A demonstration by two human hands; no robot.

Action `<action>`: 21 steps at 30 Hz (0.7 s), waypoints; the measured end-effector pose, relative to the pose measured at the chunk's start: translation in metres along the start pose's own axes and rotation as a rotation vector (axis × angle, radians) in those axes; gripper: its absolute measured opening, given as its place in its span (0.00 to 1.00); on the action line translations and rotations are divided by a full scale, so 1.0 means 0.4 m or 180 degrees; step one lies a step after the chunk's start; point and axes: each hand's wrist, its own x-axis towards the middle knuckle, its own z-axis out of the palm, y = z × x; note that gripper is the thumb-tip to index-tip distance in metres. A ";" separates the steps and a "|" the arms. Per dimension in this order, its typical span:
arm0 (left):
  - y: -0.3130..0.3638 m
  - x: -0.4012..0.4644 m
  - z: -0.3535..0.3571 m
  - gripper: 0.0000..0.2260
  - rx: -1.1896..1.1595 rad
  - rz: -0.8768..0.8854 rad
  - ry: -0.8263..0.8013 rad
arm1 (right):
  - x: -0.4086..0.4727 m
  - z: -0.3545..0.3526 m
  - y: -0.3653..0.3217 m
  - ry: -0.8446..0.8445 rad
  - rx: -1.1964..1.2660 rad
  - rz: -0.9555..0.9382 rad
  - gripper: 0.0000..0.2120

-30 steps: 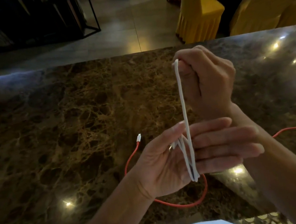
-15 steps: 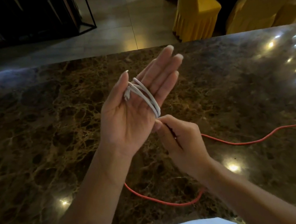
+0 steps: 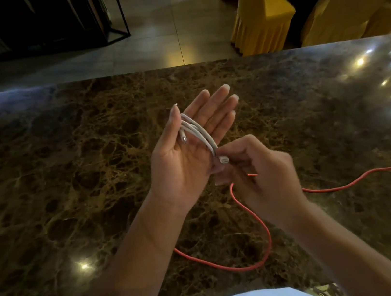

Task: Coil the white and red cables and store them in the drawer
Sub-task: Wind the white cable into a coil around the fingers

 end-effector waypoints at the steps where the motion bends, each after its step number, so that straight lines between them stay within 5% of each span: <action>1: -0.002 -0.006 0.003 0.28 -0.0020 -0.0021 0.0007 | 0.010 -0.020 0.003 -0.0117 -0.0033 -0.0093 0.07; 5: -0.012 -0.025 0.016 0.29 -0.0299 -0.0073 0.0029 | 0.037 -0.064 -0.004 -0.0159 -0.0066 -0.0152 0.08; 11: -0.032 -0.036 0.038 0.29 -0.0177 0.0102 0.0161 | 0.029 -0.036 -0.017 0.0232 0.1266 0.0891 0.04; 17: -0.033 -0.039 0.036 0.26 0.0369 0.0262 0.0322 | 0.039 -0.017 -0.033 0.0265 0.1089 0.1171 0.09; 21: -0.033 -0.049 0.036 0.25 0.0634 0.0283 0.0262 | 0.041 -0.011 -0.036 0.0172 0.1797 0.1885 0.11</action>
